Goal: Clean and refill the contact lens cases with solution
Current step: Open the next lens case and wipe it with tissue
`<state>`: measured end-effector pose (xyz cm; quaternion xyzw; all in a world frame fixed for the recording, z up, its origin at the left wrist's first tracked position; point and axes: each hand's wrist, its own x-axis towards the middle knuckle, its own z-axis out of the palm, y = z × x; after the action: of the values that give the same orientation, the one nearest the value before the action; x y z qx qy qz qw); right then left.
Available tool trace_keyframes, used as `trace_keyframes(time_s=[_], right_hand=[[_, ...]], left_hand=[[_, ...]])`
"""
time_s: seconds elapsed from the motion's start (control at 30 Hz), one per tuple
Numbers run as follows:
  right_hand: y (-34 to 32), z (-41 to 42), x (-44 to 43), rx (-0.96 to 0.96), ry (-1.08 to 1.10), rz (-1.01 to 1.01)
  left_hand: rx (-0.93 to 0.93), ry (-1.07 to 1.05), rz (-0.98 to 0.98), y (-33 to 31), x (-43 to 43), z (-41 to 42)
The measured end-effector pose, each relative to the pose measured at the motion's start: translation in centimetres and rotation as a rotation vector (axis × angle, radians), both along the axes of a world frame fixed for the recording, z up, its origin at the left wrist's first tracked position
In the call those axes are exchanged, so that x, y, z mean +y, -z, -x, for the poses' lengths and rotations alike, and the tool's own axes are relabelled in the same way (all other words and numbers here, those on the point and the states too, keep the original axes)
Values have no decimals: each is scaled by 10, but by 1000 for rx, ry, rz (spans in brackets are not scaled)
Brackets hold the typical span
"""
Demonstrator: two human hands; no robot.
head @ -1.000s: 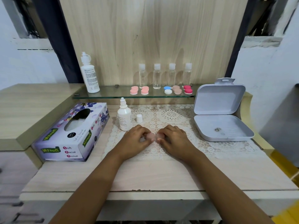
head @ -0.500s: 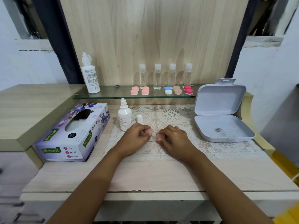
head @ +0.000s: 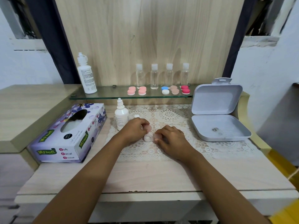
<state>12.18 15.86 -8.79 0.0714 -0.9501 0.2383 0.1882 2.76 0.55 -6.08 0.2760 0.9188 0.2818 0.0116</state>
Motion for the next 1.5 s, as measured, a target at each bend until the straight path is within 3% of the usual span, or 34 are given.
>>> trace_keyframes(time_s=[0.43,0.87,1.17,1.5], right_hand=[[-2,-2,-2,3,12,1],[-8,-3,-4,-43,83,6],[-9,-2,-5,-19,20,107],[-6,0,-2,14,-68,79]], left_hand=[[-70,19,-229,-1,-22,-34],[114,46,-180,16,-22,-42],[150,60,-192,15,-21,-42],[117,54,-222,19,-20,-40]])
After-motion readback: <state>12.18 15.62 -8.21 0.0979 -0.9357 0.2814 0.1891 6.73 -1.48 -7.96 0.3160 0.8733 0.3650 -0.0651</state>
